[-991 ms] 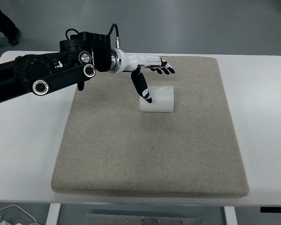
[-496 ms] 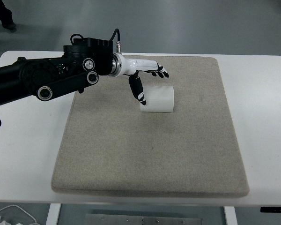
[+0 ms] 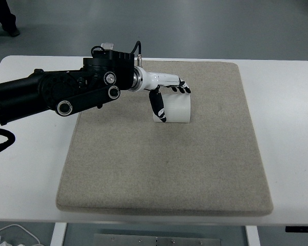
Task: Flip white cup upright
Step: 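Close the left hand's fingers around the white cup's body, then lift the cup with the left hand and rotate it upright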
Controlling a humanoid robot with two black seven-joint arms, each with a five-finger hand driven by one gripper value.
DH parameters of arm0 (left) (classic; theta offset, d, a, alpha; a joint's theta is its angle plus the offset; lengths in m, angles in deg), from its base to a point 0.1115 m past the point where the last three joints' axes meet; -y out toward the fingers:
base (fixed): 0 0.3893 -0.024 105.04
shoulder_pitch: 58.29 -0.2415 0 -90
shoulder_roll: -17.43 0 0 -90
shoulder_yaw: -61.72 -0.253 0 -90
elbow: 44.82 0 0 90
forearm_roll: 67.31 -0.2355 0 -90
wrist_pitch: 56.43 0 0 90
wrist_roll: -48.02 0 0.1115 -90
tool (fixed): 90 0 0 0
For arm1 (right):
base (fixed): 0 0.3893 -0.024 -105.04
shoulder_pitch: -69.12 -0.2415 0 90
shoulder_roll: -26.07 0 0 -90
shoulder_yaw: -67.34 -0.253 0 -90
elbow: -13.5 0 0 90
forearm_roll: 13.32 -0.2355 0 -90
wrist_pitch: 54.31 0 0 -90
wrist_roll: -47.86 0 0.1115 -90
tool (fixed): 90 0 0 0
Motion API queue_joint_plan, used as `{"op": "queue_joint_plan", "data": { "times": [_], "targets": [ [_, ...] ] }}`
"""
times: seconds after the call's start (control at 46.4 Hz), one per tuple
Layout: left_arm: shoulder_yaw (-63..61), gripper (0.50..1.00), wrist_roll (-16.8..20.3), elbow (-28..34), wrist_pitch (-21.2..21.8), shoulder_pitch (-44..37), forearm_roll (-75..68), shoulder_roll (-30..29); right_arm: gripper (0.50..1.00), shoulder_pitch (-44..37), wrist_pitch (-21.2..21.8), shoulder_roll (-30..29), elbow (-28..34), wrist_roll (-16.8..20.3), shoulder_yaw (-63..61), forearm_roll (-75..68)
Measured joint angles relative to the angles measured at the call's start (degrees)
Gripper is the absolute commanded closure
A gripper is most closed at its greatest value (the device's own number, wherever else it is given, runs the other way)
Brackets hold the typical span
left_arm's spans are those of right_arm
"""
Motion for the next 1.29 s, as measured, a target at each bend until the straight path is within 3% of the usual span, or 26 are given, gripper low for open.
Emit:
{"op": "queue_joint_plan", "data": {
  "times": [0.28, 0.431, 0.582, 0.668, 0.732, 0.905, 1.293],
  "targets": [
    [-1.77, 0.521, 0.01, 2.57, 0.26, -0.08, -0.18, 2.91, 0.570, 0.00, 0.00, 0.00, 0.00, 0.00, 0.00, 0.00],
    [-1.91, 0.568, -0.04, 3.07, 0.30, -0.37, -0.19, 3.27, 0.570, 0.00, 0.00, 0.00, 0.00, 0.00, 0.00, 0.00],
    [-2.05, 0.686, -0.01, 3.42, 0.30, -0.48, -0.24, 3.29, 0.570, 0.00, 0.00, 0.00, 0.00, 0.00, 0.00, 0.00],
    [-2.14, 0.786, 0.01, 3.39, 0.30, -0.55, -0.63, 3.29, 0.570, 0.00, 0.00, 0.00, 0.00, 0.00, 0.00, 0.00],
    [-2.14, 0.808, 0.03, 3.40, 0.38, -0.73, -1.34, 3.30, 0.570, 0.00, 0.00, 0.00, 0.00, 0.01, 0.00, 0.00],
    [-1.55, 0.947, 0.04, 3.47, 1.35, -0.85, -1.37, 3.30, 0.570, 0.00, 0.00, 0.00, 0.00, 0.01, 0.00, 0.00],
    [8.29, 0.964, 2.83, 8.85, 0.76, -1.65, 14.87, 3.25, 0.570, 0.00, 0.00, 0.00, 0.00, -0.01, 0.00, 0.00]
  ]
}}
